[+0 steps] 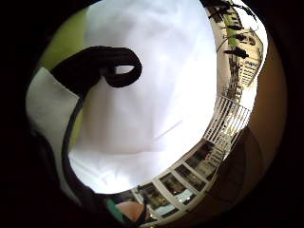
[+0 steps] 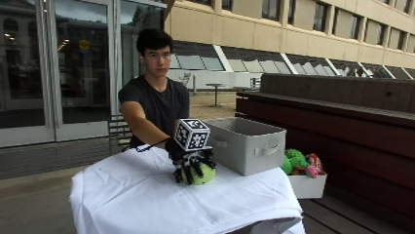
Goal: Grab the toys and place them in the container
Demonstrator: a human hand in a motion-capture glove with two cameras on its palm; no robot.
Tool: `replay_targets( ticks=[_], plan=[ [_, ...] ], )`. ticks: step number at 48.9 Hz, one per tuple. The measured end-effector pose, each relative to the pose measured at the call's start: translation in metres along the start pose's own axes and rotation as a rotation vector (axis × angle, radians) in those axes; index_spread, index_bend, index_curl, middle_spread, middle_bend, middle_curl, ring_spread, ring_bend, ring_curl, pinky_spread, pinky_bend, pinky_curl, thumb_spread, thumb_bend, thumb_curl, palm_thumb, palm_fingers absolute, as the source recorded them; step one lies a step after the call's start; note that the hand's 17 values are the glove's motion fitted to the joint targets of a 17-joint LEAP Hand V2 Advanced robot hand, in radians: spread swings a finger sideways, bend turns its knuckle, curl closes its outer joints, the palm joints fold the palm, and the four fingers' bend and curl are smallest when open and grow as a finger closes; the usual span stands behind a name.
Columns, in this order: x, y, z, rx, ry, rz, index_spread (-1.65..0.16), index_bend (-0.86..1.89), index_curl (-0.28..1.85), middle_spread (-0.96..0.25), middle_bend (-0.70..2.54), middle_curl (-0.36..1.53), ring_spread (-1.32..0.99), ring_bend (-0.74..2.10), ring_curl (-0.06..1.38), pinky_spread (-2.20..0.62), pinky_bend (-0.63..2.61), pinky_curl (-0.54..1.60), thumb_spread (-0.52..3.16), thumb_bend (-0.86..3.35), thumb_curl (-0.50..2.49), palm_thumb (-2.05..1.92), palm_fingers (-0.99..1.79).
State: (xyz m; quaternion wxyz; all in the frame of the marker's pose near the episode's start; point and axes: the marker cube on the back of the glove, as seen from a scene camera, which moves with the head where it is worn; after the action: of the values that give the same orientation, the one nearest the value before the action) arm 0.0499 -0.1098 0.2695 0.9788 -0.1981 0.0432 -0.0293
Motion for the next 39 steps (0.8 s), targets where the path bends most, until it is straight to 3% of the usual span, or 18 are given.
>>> replay_targets(
  ticks=[8,9,13,19,21,30,39],
  plan=[
    [0.000,0.007,-0.002,0.034,-0.038,0.017,-0.30,0.01,-0.01,0.01,0.34,0.29,-0.28,1.31,0.51,-0.40,1.67,0.39,1.09,0.31,0.42,0.67,0.28],
    [0.000,0.007,-0.003,0.045,-0.044,0.022,-0.30,-0.05,-0.02,0.03,0.26,0.27,-0.25,1.31,0.51,-0.40,1.74,0.41,1.12,0.29,0.40,0.63,0.14],
    [-0.001,0.010,-0.006,0.117,-0.058,0.060,-0.31,0.17,0.02,-0.09,0.56,0.37,-0.35,1.30,0.51,-0.45,1.52,0.34,0.97,0.39,0.50,0.86,0.60],
    [-0.011,0.017,-0.006,0.303,0.028,0.110,-0.31,0.17,0.03,-0.20,0.68,0.43,-0.37,1.38,0.50,-0.49,1.30,0.28,0.91,0.53,0.58,1.03,0.90],
    [-0.017,0.021,-0.006,0.363,0.062,0.128,-0.32,0.29,0.06,-0.23,0.87,0.48,-0.37,1.32,0.47,-0.50,1.11,0.23,1.03,0.63,0.61,1.08,1.16],
    [-0.016,0.025,-0.017,0.404,0.019,0.158,-0.30,0.58,0.19,-0.28,1.03,0.54,-0.40,1.17,0.44,-0.51,0.86,0.22,1.00,0.70,0.69,1.09,1.27],
    [-0.009,0.059,-0.065,0.341,-0.042,0.188,-0.27,0.65,0.25,-0.32,0.93,0.52,-0.41,1.18,0.44,-0.48,0.83,0.26,0.54,0.41,0.72,0.81,1.18]
  ],
)
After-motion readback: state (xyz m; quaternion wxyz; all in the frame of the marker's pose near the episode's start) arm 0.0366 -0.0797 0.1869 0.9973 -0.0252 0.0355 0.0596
